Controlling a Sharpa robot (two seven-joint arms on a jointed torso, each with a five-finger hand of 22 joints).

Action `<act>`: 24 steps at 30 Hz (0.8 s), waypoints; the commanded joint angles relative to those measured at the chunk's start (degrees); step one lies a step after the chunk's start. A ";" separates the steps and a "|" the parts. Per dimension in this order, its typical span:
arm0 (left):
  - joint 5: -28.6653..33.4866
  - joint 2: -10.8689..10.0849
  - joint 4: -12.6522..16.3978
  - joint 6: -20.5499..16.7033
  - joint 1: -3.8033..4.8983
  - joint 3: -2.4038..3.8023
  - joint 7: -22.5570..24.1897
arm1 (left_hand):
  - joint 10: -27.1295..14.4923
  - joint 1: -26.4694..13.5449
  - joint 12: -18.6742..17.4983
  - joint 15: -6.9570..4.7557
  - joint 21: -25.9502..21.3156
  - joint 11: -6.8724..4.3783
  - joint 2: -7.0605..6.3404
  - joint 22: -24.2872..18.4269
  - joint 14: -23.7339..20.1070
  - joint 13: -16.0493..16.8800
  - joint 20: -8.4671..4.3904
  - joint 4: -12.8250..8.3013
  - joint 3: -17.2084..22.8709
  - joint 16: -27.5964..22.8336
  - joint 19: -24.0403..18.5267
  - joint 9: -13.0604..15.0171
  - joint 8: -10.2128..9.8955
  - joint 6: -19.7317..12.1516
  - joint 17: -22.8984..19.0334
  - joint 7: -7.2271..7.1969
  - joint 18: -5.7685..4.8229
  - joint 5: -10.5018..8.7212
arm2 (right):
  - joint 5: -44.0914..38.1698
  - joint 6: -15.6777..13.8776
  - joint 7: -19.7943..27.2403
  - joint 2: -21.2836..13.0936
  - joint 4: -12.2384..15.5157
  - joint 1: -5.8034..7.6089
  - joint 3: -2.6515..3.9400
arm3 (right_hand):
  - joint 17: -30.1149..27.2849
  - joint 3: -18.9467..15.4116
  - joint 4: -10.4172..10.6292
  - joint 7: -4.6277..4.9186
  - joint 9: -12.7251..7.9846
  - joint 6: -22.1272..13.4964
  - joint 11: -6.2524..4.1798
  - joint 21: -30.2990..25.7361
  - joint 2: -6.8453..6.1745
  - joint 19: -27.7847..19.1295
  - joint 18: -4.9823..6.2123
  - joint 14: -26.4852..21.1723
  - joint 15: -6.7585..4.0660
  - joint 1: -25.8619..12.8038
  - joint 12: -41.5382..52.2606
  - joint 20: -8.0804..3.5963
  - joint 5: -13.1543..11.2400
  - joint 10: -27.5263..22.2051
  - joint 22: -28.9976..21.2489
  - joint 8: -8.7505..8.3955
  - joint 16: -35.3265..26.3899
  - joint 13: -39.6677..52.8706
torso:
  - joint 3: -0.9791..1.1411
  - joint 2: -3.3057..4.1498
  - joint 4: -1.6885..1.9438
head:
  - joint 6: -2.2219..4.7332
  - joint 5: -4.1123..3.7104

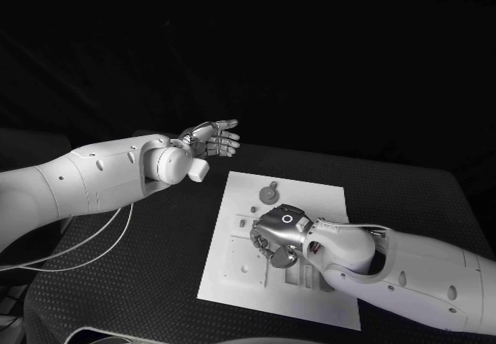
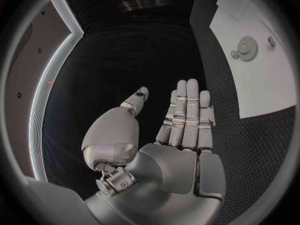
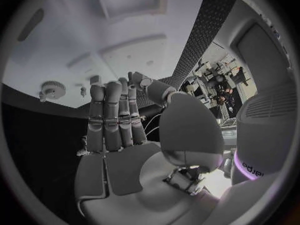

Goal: Assemble the parts on the task board

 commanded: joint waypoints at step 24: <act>-0.91 0.42 0.03 1.13 0.06 0.04 0.83 | -0.03 0.43 0.40 -0.18 -0.38 -0.23 0.56 0.84 0.21 0.11 0.01 -0.34 -0.17 0.13 0.58 -0.09 -0.03 0.49 0.09 -0.09 0.61 0.07 | -1.79 0.67 -0.18 2.23 -3.58 -2.11 -0.16 | -0.05 0.31 0.41 0.01 0.11 0.51 -0.12 0.22 -0.48 0.49 1.57 0.42 -0.22 0.23 -0.01 -0.08 -0.27 0.52 -0.02 0.15 0.03 0.09 | 0.03 -0.02 0.13 | -0.31 0.13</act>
